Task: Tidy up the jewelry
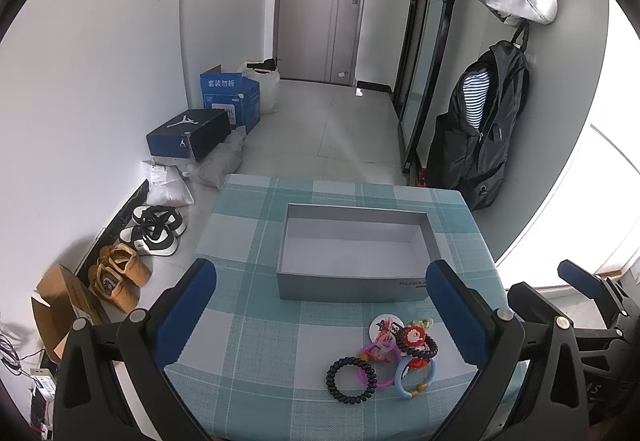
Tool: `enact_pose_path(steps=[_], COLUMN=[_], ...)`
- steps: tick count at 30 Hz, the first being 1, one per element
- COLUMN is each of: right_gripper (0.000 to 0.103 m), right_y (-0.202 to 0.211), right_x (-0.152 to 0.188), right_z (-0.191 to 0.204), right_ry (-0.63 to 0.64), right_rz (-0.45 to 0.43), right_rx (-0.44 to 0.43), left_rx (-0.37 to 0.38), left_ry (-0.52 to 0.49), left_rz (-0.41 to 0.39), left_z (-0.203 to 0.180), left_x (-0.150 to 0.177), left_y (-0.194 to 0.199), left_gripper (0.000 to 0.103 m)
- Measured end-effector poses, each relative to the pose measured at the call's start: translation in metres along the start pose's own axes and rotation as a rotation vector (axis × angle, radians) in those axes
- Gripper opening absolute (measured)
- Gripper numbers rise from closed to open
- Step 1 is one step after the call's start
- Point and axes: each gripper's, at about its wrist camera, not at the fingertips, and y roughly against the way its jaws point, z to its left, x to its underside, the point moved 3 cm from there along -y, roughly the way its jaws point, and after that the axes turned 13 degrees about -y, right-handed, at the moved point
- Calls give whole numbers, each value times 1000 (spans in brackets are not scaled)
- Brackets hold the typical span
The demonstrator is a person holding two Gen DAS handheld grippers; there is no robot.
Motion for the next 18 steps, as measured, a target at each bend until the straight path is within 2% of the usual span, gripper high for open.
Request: enact_pose_path(steps=[13,18], right_gripper=[103,103], right_y=[-2,-12], right_x=[-1,3], right_z=[0,-2], right_ry=[2,11], right_rz=[14,55], right_rx=[8,22], left_rx=[6,22], left_ry=[5,-2], left_rz=[8,41], left_z=[2,3], left_x=[3,9], left_y=[-2,-9], left_gripper=[102,102])
